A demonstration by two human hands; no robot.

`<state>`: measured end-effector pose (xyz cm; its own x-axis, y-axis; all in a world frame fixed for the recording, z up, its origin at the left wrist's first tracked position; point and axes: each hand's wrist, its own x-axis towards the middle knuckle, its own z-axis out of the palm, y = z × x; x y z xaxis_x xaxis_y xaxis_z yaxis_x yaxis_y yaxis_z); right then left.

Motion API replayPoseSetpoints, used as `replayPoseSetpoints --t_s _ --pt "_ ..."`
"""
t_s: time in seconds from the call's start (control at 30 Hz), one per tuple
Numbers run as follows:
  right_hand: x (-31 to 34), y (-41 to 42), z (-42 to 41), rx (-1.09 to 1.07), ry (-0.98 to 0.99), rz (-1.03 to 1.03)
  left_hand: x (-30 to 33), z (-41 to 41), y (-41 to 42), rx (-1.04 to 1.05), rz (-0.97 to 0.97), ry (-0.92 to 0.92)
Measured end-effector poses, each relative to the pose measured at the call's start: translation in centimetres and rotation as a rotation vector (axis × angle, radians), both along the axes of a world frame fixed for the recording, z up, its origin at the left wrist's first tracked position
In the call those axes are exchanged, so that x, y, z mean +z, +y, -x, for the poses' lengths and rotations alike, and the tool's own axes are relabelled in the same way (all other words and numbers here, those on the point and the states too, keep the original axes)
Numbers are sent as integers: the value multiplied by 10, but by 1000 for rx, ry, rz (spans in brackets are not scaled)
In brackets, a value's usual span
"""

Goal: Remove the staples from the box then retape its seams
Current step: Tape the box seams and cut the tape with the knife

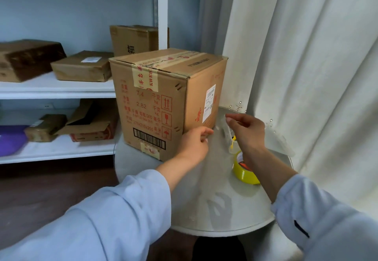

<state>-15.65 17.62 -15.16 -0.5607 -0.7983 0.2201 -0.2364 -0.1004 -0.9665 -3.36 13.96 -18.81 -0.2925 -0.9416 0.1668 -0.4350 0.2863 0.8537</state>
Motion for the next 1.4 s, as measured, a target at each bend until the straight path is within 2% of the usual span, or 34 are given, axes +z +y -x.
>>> replayPoseSetpoints --t_s 0.17,0.27,0.37,0.47,0.57,0.73,0.9,0.97,1.07,1.23,1.3,1.4 --pt "14 11 -17 78 -94 52 27 -38 18 39 174 50" --pt "22 12 -34 112 -174 62 46 -72 16 156 225 77" --pt "17 15 -49 162 -104 30 54 -101 2 304 237 139" --pt "8 16 -66 265 -27 -17 57 -118 -8 388 205 144" --pt "0 8 -87 296 -36 9 55 -126 -16 430 93 66" --pt "-14 2 -105 81 21 26 53 -146 -38 527 -44 82" --pt "-24 -13 -109 18 -8 11 55 -159 -71 454 -148 159" --pt "-26 -18 -109 2 -24 12 50 -158 -75 382 -154 178" --pt "-30 -21 -111 -39 -46 1 38 -161 -81 379 -149 160" --pt "-40 -18 -115 -88 -67 -133 24 -161 -76 373 -277 273" --pt "-33 -15 -115 -85 -58 -148 24 -159 -73 380 -264 294" --pt "-8 -13 -105 -109 -14 -129 39 -159 -67 370 -141 246"
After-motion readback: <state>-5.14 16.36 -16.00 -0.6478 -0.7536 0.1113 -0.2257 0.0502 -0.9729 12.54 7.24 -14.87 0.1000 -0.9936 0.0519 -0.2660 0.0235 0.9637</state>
